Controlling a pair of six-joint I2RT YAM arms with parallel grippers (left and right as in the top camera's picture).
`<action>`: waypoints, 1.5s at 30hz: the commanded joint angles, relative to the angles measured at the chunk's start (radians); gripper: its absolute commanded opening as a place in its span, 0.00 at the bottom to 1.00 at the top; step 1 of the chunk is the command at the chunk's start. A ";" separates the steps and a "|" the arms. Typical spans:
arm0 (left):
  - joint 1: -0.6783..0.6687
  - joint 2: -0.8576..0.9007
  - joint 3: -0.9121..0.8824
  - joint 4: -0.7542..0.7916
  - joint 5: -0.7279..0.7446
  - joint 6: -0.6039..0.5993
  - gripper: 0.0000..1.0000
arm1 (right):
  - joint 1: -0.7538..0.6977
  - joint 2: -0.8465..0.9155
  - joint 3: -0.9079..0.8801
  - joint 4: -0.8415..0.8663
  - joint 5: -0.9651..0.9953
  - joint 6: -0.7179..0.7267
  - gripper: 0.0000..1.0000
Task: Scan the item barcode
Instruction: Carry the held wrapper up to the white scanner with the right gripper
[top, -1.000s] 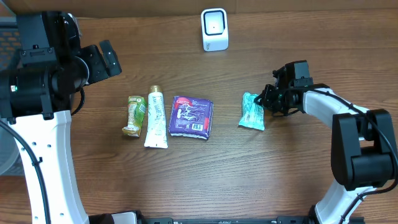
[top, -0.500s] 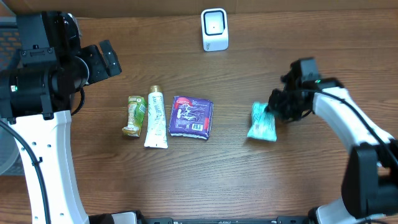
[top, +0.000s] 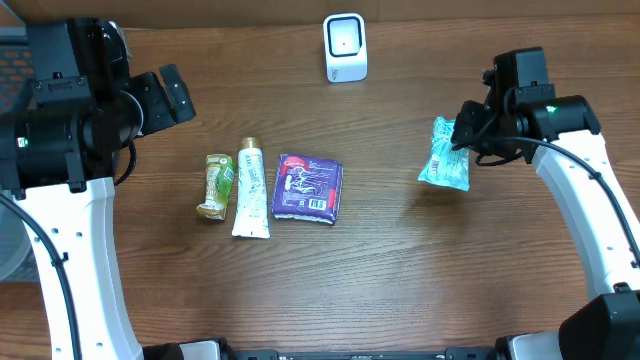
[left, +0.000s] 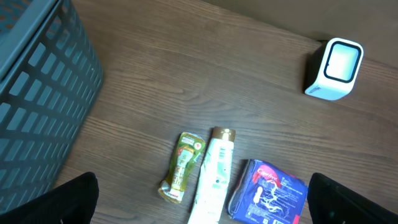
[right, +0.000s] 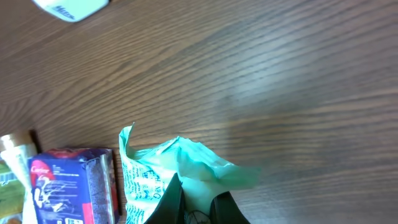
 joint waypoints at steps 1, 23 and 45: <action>0.002 -0.006 0.006 0.001 -0.007 -0.010 1.00 | 0.003 -0.045 0.026 0.004 0.040 0.043 0.04; 0.002 -0.006 0.006 0.001 -0.007 -0.010 1.00 | 0.003 -0.093 0.026 0.019 0.054 0.082 0.04; 0.002 -0.006 0.006 0.001 -0.007 -0.010 1.00 | 0.003 -0.093 0.026 0.015 0.055 0.083 0.04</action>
